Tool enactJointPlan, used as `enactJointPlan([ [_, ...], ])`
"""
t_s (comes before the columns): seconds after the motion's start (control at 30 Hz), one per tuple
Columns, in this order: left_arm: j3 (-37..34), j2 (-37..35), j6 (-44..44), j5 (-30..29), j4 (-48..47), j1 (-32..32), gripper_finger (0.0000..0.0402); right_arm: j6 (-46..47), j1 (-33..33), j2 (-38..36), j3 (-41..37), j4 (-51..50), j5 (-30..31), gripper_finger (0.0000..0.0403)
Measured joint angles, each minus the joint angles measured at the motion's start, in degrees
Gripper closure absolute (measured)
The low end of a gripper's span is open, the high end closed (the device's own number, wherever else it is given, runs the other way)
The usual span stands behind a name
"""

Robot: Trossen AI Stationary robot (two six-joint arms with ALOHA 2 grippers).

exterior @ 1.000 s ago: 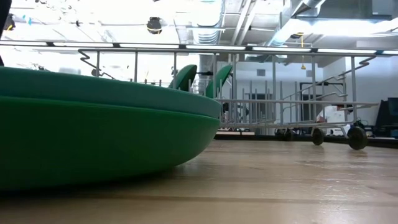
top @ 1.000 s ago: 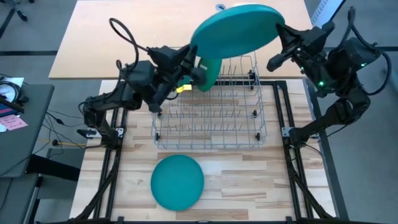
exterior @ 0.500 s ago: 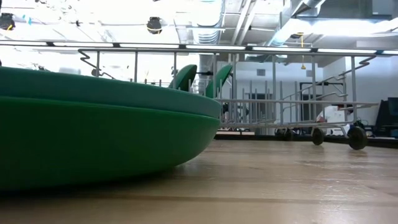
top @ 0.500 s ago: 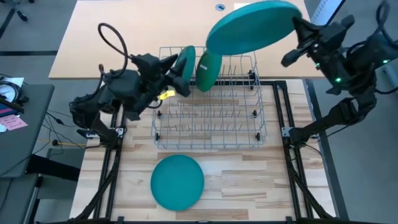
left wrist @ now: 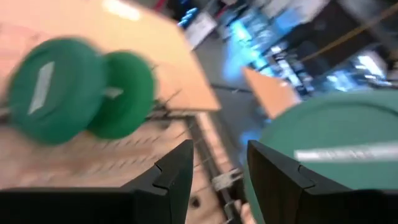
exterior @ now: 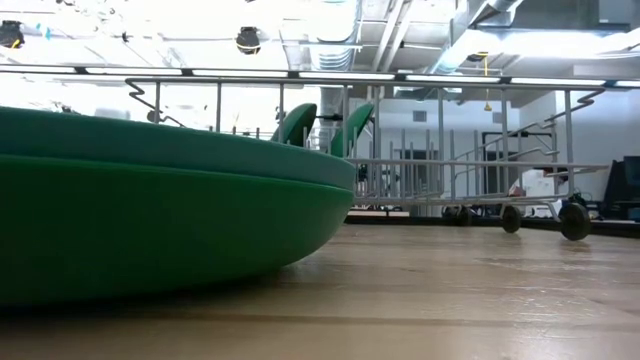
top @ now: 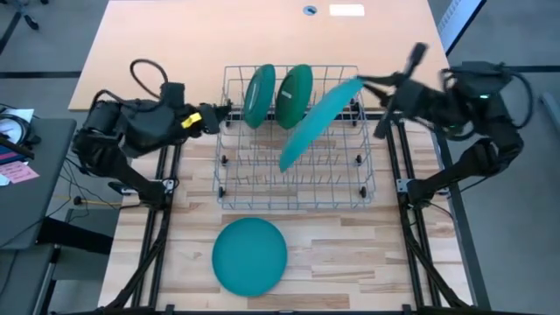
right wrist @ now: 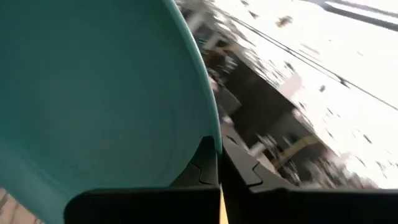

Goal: Sort dishes
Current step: Put the blue plate into the dish rack

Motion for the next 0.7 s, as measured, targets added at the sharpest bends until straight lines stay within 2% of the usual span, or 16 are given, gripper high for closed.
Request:
enactJointPlan([
  [0.13, 0.0, -0.3, -11.7, 0.5, -13.2, 0.0, 0.0256, -7.2, -3.8, 3.4, 0.0, 0.2, -10.2, 0.0403],
  [0.23, -0.1, 0.0, -15.6, 2.2, -17.9, 0.0, 0.0256, -13.7, -6.3, 6.3, 0.0, 1.0, -15.5, 0.0403],
  [0.33, -0.1, -0.6, -11.4, 3.6, -16.7, 0.7, 0.0256, -15.7, -7.8, 9.4, 0.0, 5.1, -19.1, 0.0403],
  [0.47, -0.1, -1.9, -9.9, 4.3, -17.6, 2.6, 0.0256, -16.8, -9.3, 13.3, 0.0, 11.6, -22.7, 0.0403],
  [0.7, -0.2, -5.8, -3.6, 4.6, -16.9, 6.7, 0.0256, -6.7, -12.9, 20.1, 0.0, 21.2, -27.3, 0.0403],
])
